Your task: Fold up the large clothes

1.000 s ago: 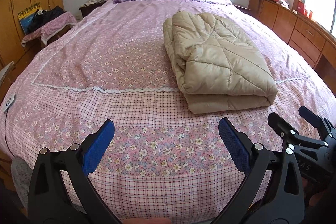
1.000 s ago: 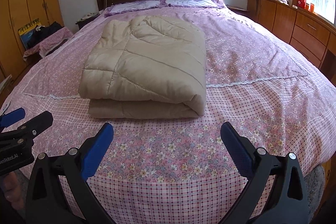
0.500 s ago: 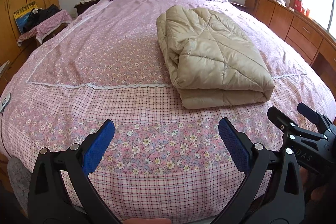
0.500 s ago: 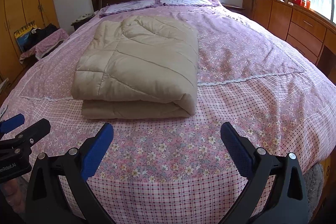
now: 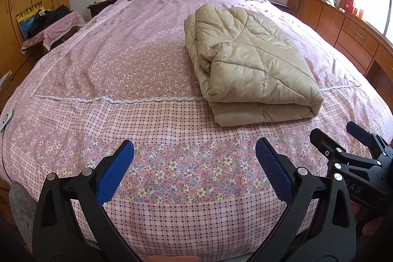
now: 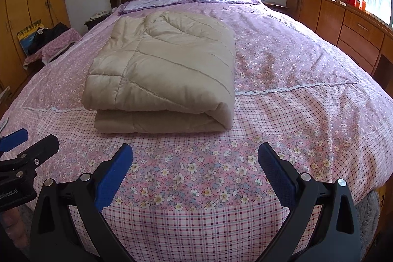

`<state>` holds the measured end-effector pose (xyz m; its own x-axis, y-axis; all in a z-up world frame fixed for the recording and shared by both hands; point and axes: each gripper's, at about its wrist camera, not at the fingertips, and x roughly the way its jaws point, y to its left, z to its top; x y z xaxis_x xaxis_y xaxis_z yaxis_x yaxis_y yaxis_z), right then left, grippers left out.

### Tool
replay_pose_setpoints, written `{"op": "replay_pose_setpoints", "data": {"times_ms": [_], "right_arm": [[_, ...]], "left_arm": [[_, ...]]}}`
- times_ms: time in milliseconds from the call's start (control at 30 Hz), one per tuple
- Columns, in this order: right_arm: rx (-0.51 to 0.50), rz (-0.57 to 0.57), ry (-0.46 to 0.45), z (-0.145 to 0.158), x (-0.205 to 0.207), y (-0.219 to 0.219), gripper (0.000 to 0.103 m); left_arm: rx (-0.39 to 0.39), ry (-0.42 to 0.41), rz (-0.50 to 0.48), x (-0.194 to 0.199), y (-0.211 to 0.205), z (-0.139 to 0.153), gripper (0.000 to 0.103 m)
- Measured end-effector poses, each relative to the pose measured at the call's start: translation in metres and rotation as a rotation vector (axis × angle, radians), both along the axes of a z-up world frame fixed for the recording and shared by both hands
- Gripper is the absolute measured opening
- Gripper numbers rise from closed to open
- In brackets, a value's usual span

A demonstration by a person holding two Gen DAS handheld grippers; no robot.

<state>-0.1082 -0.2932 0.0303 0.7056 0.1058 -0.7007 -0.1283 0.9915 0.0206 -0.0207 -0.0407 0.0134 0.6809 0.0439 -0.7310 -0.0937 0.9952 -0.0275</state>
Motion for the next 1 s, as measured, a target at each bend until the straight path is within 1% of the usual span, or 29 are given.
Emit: {"op": "replay_pose_setpoints", "data": {"times_ms": [133,267,433,733,867,1000], "right_arm": [[0.012,0.005,0.011,-0.003,0.001,0.001,0.097],[-0.022,-0.005,0.002,-0.007,0.001,0.003,0.097],[-0.04,-0.019,0.0,-0.011,0.004,0.005,0.097],[-0.036,-0.017,0.002,-0.01,0.002,0.005,0.097],[-0.033,-0.013,-0.004,-0.008,0.0,0.005,0.097],[-0.035,-0.011,-0.005,-0.007,-0.002,0.005,0.097]], "left_arm": [[0.003,0.001,0.0,0.001,0.001,-0.003,0.099],[0.003,0.023,0.001,0.006,0.003,-0.012,0.099],[0.004,0.044,0.011,0.008,0.005,-0.02,0.099],[0.007,0.024,0.001,0.001,0.001,-0.013,0.099],[-0.007,0.024,-0.007,-0.002,-0.001,-0.01,0.099],[-0.004,0.023,-0.009,-0.004,-0.002,-0.009,0.099]]}}
